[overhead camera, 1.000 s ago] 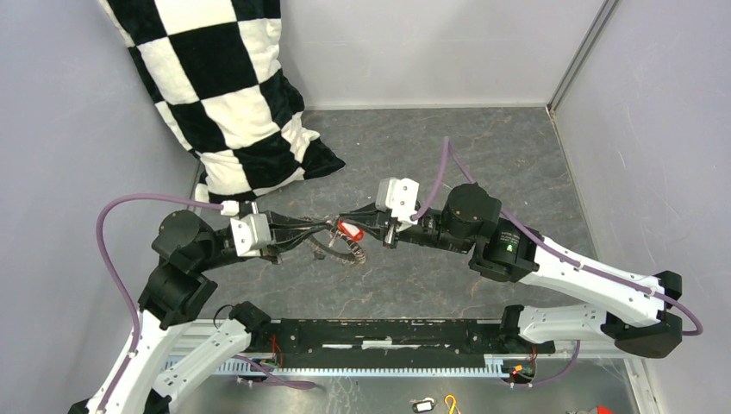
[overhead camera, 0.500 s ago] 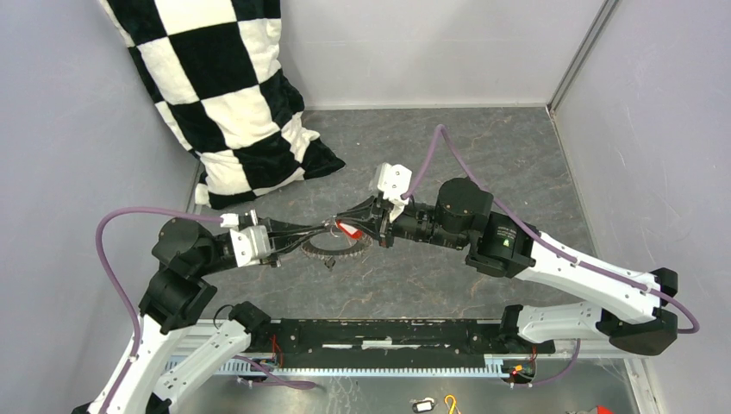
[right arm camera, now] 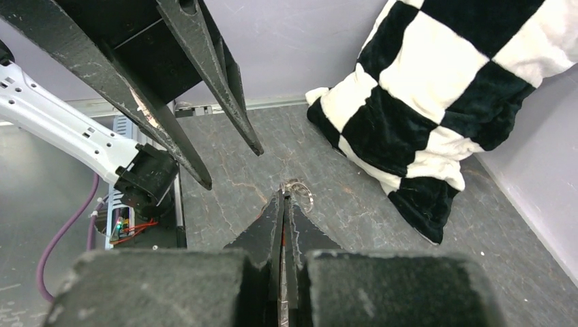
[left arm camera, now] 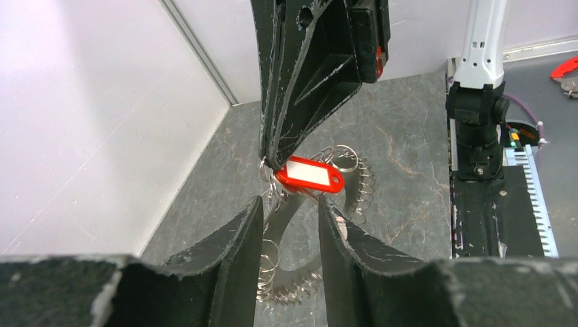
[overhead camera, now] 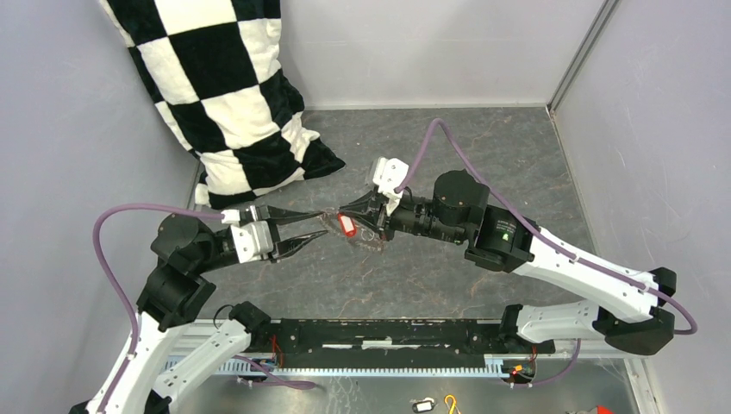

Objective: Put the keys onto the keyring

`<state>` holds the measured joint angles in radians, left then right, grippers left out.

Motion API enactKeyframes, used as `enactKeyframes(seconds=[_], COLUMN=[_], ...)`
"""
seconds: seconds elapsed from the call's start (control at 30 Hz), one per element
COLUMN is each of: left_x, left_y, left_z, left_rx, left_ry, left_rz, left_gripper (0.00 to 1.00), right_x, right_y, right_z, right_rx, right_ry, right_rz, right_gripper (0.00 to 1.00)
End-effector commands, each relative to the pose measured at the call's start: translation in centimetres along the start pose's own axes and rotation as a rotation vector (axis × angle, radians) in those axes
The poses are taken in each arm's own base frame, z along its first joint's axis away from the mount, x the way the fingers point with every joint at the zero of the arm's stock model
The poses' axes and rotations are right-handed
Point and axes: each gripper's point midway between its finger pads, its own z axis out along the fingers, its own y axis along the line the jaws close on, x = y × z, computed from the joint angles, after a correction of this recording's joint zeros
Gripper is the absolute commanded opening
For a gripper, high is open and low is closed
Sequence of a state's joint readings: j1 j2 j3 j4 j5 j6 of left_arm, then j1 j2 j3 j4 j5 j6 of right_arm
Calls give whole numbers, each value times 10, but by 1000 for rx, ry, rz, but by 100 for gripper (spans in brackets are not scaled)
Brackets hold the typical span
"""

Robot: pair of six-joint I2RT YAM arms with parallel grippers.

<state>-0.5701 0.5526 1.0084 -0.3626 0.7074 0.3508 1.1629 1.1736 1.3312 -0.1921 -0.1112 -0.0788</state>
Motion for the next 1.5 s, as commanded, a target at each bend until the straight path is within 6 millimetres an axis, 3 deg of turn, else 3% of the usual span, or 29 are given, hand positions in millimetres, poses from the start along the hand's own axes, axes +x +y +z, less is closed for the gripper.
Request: enactKeyframes(seconds=[0.0, 0.3, 0.53, 0.8, 1.07, 1.47], left_x=[-10, 7, 9, 1, 12, 6], left_y=[6, 13, 19, -5, 14, 12], left_z=[5, 15, 11, 4, 7, 12], left_rx=[-4, 3, -36, 93, 6, 15], left_ry=[5, 80, 90, 64, 126, 96], left_rz=[-56, -122, -69, 10, -5, -92], left_gripper=[43, 38, 37, 37, 26, 35], right_x=[-45, -49, -50, -54, -56, -56], right_y=[-8, -6, -2, 1, 6, 9], right_z=[-4, -2, -1, -2, -2, 1], right_rx=[24, 5, -16, -38, -62, -78], right_ry=[-105, -106, -109, -120, -135, -135], right_rz=[-37, -50, -57, -61, -52, -46], right_gripper=[1, 1, 1, 1, 1, 1])
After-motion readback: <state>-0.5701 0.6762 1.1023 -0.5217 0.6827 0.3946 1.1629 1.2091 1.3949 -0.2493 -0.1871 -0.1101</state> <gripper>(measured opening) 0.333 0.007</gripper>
